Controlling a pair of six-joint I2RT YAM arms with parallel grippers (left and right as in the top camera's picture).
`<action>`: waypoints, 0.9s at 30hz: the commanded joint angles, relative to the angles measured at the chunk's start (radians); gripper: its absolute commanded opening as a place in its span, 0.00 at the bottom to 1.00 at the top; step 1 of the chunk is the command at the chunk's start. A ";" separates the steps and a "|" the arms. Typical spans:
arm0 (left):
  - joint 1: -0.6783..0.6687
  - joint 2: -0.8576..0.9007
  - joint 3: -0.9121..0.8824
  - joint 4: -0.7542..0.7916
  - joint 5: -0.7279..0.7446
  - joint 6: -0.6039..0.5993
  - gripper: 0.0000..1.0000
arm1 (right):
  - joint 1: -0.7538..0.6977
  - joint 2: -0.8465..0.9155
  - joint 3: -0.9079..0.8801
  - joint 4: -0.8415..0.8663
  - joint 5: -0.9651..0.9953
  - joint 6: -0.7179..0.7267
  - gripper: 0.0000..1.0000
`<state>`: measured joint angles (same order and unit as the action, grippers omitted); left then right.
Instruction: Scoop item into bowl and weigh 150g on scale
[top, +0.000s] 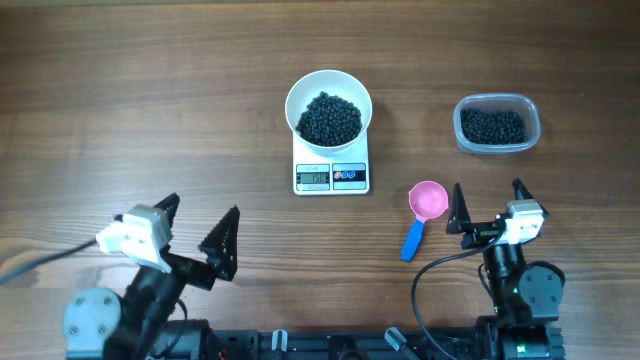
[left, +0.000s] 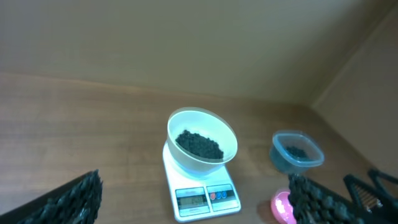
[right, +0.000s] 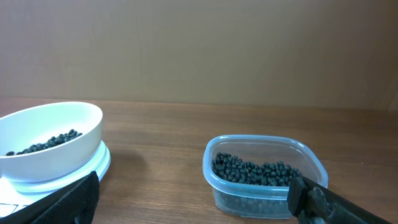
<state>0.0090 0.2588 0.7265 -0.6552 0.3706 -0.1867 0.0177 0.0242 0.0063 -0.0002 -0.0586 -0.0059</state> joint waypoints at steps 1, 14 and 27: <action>0.007 -0.110 -0.106 0.054 -0.063 -0.165 1.00 | 0.002 0.000 -0.001 0.001 0.006 -0.013 1.00; -0.001 -0.256 -0.228 0.175 -0.167 -0.188 1.00 | 0.002 0.000 -0.001 0.001 0.006 -0.013 1.00; -0.047 -0.256 -0.608 0.510 -0.190 -0.187 1.00 | 0.002 0.000 -0.001 0.001 0.006 -0.013 1.00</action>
<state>-0.0223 0.0128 0.1669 -0.1696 0.1902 -0.3660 0.0177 0.0254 0.0063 -0.0010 -0.0586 -0.0059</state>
